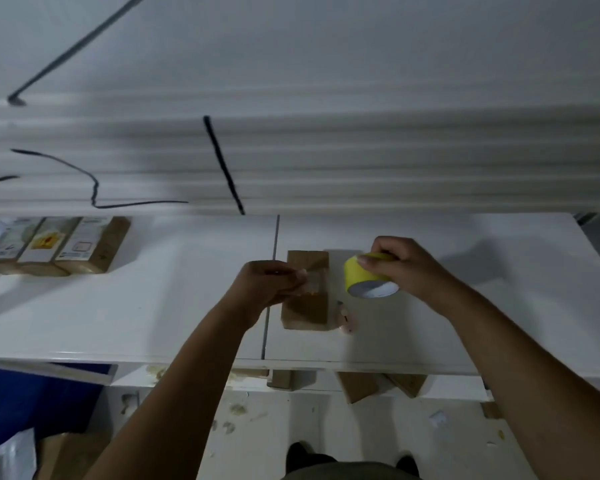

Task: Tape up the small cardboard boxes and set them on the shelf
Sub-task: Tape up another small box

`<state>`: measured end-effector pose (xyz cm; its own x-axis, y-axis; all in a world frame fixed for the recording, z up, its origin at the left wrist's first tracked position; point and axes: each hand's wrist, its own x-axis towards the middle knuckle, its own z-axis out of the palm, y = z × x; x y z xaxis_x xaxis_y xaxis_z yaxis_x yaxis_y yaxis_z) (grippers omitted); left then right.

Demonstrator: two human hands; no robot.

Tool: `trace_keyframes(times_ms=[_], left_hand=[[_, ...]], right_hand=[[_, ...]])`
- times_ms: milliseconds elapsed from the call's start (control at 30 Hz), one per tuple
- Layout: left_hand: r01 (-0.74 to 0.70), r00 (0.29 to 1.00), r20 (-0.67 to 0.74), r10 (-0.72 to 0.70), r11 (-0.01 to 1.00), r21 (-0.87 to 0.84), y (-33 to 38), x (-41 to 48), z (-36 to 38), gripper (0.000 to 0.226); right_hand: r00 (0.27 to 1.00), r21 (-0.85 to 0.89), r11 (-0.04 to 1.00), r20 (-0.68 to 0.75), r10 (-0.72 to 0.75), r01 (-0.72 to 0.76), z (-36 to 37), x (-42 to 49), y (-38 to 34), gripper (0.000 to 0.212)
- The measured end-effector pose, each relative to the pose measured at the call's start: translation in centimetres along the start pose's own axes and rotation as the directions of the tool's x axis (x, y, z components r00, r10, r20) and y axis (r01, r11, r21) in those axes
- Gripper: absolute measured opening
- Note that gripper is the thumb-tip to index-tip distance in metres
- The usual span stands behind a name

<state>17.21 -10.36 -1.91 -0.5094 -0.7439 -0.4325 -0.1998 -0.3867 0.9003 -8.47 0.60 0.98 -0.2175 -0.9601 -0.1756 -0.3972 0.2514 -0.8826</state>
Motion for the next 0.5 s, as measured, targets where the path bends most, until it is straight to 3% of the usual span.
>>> trace_keyframes(times_ms=[67, 167, 267, 500], left_hand=[[-0.041, 0.992, -0.116, 0.049, 0.997, 0.07, -0.3, 0.8, -1.1, 0.012], [-0.091, 0.954, -0.245, 0.172, 0.946, 0.312, -0.9, 2.8, -1.3, 0.007], [-0.12, 0.922, -0.27, 0.279, 0.866, 0.485, -1.5, 4.2, -0.7, 0.009], [-0.12, 0.861, -0.301, 0.41, 0.739, 0.663, -2.8, 5.3, 0.1, 0.011]], right_hand=[[0.999, -0.042, 0.999, -0.025, 0.03, -0.031, 2.5, 1.0, 0.5, 0.041], [0.995, -0.154, 0.985, -0.081, 0.063, -0.075, 4.9, 2.1, 0.5, 0.043], [0.989, -0.243, 0.963, -0.112, 0.092, -0.117, 5.8, 2.9, 0.2, 0.043], [0.981, -0.332, 0.925, -0.115, 0.157, -0.186, 6.1, 4.1, -0.5, 0.043]])
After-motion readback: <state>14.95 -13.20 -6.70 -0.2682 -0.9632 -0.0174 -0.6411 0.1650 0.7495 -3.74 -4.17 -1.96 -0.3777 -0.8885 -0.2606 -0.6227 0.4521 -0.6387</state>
